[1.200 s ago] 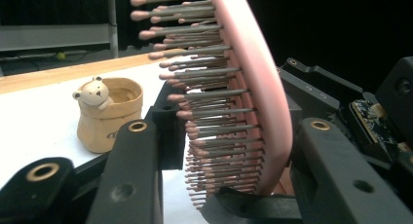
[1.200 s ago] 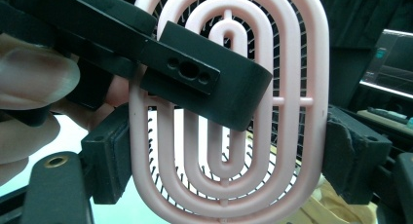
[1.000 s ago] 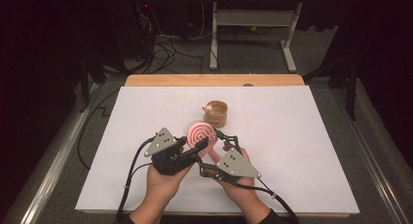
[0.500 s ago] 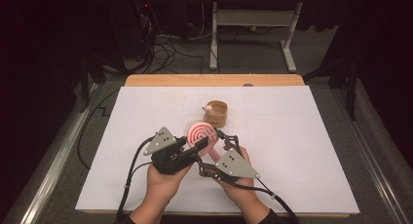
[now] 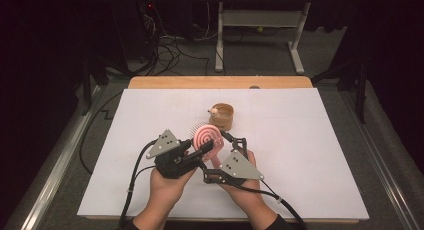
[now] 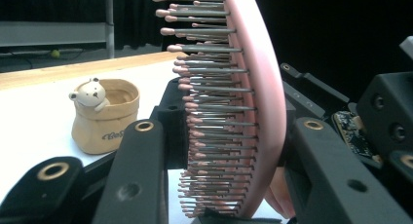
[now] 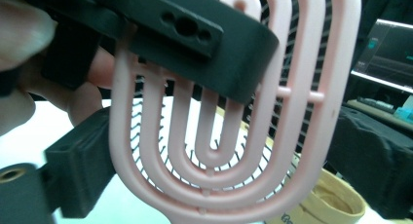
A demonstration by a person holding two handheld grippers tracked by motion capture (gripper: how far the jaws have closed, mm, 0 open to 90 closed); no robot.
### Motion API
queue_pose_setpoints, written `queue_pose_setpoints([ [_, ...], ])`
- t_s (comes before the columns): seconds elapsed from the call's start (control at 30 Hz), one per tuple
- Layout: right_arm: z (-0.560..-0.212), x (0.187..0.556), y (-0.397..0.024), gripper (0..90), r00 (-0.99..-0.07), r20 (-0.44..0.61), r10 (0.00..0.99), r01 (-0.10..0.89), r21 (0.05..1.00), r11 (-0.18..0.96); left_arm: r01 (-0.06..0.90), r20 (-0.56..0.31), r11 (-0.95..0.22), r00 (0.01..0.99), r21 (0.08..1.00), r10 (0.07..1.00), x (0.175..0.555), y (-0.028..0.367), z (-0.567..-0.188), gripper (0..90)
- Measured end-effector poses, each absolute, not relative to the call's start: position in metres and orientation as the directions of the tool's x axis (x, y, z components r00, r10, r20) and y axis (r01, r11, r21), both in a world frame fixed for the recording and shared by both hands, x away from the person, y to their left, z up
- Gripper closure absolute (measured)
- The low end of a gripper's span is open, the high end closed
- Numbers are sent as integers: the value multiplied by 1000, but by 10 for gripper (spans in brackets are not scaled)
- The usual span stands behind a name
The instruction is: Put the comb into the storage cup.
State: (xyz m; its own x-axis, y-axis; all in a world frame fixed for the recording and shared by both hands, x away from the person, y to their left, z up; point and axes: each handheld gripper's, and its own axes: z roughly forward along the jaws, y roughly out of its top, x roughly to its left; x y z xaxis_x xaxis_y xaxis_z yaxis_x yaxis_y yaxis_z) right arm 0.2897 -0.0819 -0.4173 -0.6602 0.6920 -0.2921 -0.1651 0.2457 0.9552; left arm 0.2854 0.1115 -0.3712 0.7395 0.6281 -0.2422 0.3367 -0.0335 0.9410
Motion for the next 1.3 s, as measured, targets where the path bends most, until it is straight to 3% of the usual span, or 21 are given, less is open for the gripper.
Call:
queue_pose_setpoints([
  [0.1,-418,292,-82,2,-672,-265,692,-135,962,237,334,-242,-30,741,942,627,286,114,-370,625],
  [0.47,-418,288,-95,0,-698,-217,682,-84,971,223,319,-231,-21,728,948,646,292,123,-364,625],
  [1.3,-431,285,-198,0,-622,-144,770,64,970,233,294,-207,-7,690,956,693,321,133,-359,625],
])
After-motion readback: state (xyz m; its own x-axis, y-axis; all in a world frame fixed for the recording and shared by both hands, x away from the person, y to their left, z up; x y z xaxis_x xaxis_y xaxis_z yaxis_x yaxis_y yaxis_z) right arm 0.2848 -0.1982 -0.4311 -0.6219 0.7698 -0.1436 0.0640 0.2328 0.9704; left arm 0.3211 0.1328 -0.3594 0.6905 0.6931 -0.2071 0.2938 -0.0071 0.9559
